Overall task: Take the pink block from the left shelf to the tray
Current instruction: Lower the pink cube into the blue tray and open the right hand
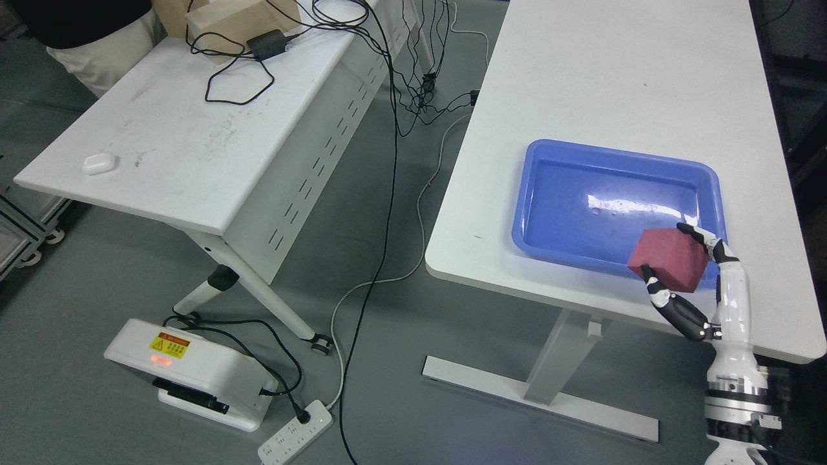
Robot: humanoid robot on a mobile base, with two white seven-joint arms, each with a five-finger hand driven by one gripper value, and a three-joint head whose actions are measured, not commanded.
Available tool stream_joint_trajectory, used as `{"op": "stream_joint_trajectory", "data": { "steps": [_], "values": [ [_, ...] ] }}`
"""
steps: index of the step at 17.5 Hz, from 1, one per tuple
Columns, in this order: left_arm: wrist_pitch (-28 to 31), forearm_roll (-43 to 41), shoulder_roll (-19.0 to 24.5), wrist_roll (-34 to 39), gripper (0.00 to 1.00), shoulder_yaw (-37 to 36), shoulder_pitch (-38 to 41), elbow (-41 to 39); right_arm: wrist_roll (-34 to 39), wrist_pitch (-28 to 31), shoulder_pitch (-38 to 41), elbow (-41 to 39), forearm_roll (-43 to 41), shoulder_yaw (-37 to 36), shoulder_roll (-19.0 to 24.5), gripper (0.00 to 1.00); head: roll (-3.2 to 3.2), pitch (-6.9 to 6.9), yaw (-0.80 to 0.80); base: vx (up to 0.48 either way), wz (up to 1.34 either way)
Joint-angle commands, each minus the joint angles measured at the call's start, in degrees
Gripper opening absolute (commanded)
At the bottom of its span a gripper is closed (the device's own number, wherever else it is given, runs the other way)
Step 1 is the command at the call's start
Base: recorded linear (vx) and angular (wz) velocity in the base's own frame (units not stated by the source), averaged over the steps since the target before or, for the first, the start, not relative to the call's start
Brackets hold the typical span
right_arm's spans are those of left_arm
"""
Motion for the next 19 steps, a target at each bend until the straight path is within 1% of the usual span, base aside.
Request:
{"op": "stream_joint_trajectory", "data": {
  "steps": [1, 6, 8, 11, 13, 15, 16, 19],
  "values": [
    [0.0, -0.1, 1.0, 0.0, 1.0, 0.0, 0.3, 0.0, 1.0, 0.2, 0.1, 0.0, 0.0, 1.3, -1.0, 0.05, 0.0, 0.0, 0.0, 0.248, -0.01],
    [0.0, -0.1, 1.0, 0.0, 1.0, 0.0, 0.4, 0.0, 5.2, 1.0, 0.1, 0.0, 0.0, 3.2, -1.0, 0.06, 0.0, 0.0, 0.0, 0.236, 0.0],
    [0.0, -0.1, 1.0, 0.0, 1.0, 0.0, 0.4, 0.0, 7.5, 2.2, 0.1, 0.1, 0.0, 3.4, -1.0, 0.08, 0.0, 0.0, 0.0, 0.21, 0.0],
    [0.0, -0.1, 1.0, 0.0, 1.0, 0.0, 0.4, 0.0, 9.9, 3.2, 0.1, 0.2, -0.3, 3.6, -1.0, 0.25, 0.0, 0.0, 0.0, 0.185, 0.0],
    [0.0, -0.1, 1.0, 0.0, 1.0, 0.1, 0.4, 0.0, 10.7, 4.1, 0.1, 0.2, -2.2, 3.6, -1.0, 0.31, 0.0, 0.0, 0.0, 0.137, -0.01],
    [0.0, -0.1, 1.0, 0.0, 1.0, 0.0, 0.3, 0.0, 11.2, 4.2, 0.1, 0.2, -3.2, 3.5, -1.0, 0.42, 0.0, 0.0, 0.0, 0.096, 0.0],
    [0.0, -0.1, 1.0, 0.0, 1.0, 0.0, 0.4, 0.0, 11.3, 4.3, 0.1, 0.2, -3.3, 3.4, -1.0, 0.5, 0.0, 0.0, 0.0, 0.058, 0.0],
    [0.0, -0.1, 1.0, 0.0, 1.0, 0.1, 0.4, 0.0, 11.3, 5.3, 0.1, 0.2, -5.2, 3.3, -1.0, 0.69, 0.0, 0.0, 0.0, 0.019, 0.0]
  ]
}}
